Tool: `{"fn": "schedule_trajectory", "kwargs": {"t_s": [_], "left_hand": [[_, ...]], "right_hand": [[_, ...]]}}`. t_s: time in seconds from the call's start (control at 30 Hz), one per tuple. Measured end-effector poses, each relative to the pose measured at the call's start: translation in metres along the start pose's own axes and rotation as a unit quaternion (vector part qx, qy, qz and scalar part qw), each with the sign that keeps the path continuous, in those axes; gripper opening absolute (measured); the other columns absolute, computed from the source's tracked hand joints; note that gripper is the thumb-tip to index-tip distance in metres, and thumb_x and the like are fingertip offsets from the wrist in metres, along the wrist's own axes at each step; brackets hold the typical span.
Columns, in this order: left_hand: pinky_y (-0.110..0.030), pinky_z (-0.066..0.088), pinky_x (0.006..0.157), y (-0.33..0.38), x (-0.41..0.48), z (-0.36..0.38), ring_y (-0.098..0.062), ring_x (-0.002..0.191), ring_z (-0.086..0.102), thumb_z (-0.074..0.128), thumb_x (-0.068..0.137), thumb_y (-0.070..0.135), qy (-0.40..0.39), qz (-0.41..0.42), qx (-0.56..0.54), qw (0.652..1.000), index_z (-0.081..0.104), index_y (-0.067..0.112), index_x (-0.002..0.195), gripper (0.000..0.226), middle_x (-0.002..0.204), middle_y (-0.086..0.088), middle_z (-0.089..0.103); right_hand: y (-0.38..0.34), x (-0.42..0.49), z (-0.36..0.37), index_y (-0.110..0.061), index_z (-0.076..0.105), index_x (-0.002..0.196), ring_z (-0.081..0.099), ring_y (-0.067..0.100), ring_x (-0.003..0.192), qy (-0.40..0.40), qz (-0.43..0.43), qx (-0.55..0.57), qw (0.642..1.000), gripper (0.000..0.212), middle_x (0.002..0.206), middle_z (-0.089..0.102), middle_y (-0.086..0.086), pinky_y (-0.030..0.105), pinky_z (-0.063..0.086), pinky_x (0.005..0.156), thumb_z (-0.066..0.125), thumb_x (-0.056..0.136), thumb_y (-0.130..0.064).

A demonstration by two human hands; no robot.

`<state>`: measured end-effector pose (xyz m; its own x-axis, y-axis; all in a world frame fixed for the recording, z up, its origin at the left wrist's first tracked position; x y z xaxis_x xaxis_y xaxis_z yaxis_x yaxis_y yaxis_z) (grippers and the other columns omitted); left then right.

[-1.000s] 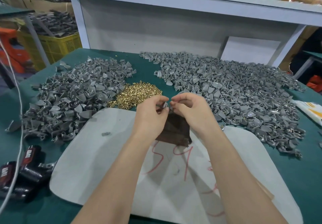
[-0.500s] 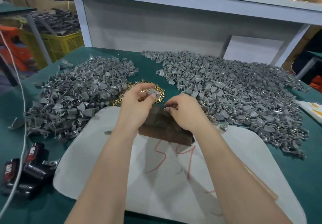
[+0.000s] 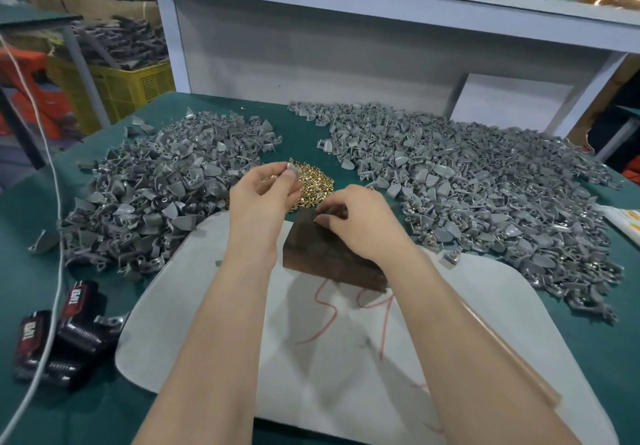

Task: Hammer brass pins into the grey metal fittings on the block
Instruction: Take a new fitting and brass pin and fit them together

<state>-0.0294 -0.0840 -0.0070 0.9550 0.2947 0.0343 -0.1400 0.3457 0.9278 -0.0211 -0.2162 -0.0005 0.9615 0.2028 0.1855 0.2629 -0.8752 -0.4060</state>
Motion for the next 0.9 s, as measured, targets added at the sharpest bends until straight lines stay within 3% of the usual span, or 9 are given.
{"fn": "schedule_trajectory", "kwargs": {"t_s": [0.17,0.3,0.37,0.47,0.63,0.7,0.8,0.9], "left_hand": [[-0.017,0.053,0.066,-0.002,0.000,0.003,-0.001,0.060,0.060,0.069,0.086,0.017,0.001,0.016,0.071,0.997,0.061,0.018,0.082,0.009,0.076,0.001,0.063],[-0.033,0.051,0.085,-0.004,-0.002,0.005,-0.012,0.077,0.061,0.068,0.086,0.013,-0.039,0.056,0.168,0.983,0.061,0.022,0.078,0.013,0.081,0.002,0.066],[-0.031,0.050,0.089,-0.005,-0.006,0.010,-0.016,0.088,0.063,0.065,0.086,0.011,-0.081,0.104,0.266,0.955,0.062,0.024,0.078,0.016,0.087,0.005,0.067],[-0.011,0.043,0.072,-0.010,-0.015,0.019,-0.006,0.075,0.058,0.059,0.088,0.010,-0.136,0.166,0.385,0.898,0.059,0.026,0.090,0.016,0.084,0.009,0.064],[-0.034,0.044,0.072,-0.016,-0.022,0.028,-0.022,0.078,0.055,0.053,0.091,0.009,-0.212,0.159,0.456,0.850,0.036,0.023,0.106,0.027,0.096,-0.003,0.060],[-0.030,0.043,0.075,-0.017,-0.021,0.028,-0.020,0.080,0.053,0.054,0.090,0.009,-0.217,0.166,0.466,0.842,0.044,0.020,0.107,0.023,0.097,0.000,0.060],[-0.020,0.036,0.073,-0.017,-0.019,0.026,-0.012,0.079,0.048,0.055,0.088,0.006,-0.222,0.191,0.493,0.819,0.063,0.019,0.109,0.026,0.084,0.010,0.053],[-0.020,0.033,0.077,-0.018,-0.017,0.028,-0.011,0.084,0.043,0.053,0.088,0.003,-0.233,0.203,0.521,0.796,0.068,0.018,0.111,0.031,0.098,0.004,0.049]], "right_hand": [[-0.010,-0.002,0.005,-0.020,0.068,0.096,0.053,0.027,0.100,0.013,-0.020,-0.013,1.000,0.015,0.102,0.056,0.005,0.042,0.043,0.090,0.055,0.090,-0.017],[-0.006,-0.004,0.003,-0.015,0.061,0.098,0.055,0.027,0.098,0.039,-0.011,0.001,0.999,0.012,0.102,0.061,0.007,0.040,0.044,0.089,0.052,0.091,-0.014],[0.004,-0.007,-0.006,-0.018,0.058,0.092,0.058,0.021,0.090,0.085,0.034,0.100,0.991,0.005,0.091,0.063,0.001,0.038,0.046,0.088,0.056,0.090,-0.014],[0.021,-0.012,-0.022,-0.022,0.057,0.081,0.059,0.015,0.083,0.135,0.082,0.227,0.961,0.014,0.082,0.062,-0.004,0.037,0.050,0.085,0.062,0.086,-0.010],[0.034,-0.027,-0.026,-0.020,0.065,0.080,0.062,0.014,0.081,0.129,0.098,0.323,0.932,0.018,0.083,0.067,0.002,0.028,0.052,0.079,0.065,0.084,-0.003],[0.034,-0.030,-0.024,-0.020,0.068,0.080,0.064,0.016,0.082,0.115,0.091,0.323,0.935,0.021,0.084,0.069,0.003,0.023,0.052,0.077,0.064,0.084,0.000],[0.032,-0.029,-0.024,-0.020,0.069,0.081,0.065,0.017,0.085,0.104,0.078,0.301,0.945,0.022,0.085,0.070,0.001,0.029,0.054,0.084,0.063,0.084,0.001],[0.032,-0.026,-0.021,-0.018,0.067,0.084,0.064,0.019,0.085,0.094,0.065,0.273,0.955,0.020,0.083,0.067,0.000,0.038,0.052,0.087,0.062,0.085,0.002]]}}
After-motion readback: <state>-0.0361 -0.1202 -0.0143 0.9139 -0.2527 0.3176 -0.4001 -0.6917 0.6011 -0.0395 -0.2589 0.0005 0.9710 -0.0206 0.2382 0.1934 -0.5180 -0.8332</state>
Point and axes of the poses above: each hand's wrist, its own x-axis towards the middle knuckle, its own z-axis out of the palm, y = z × x, the point moved 2 cm from there along x, towards the middle knuckle
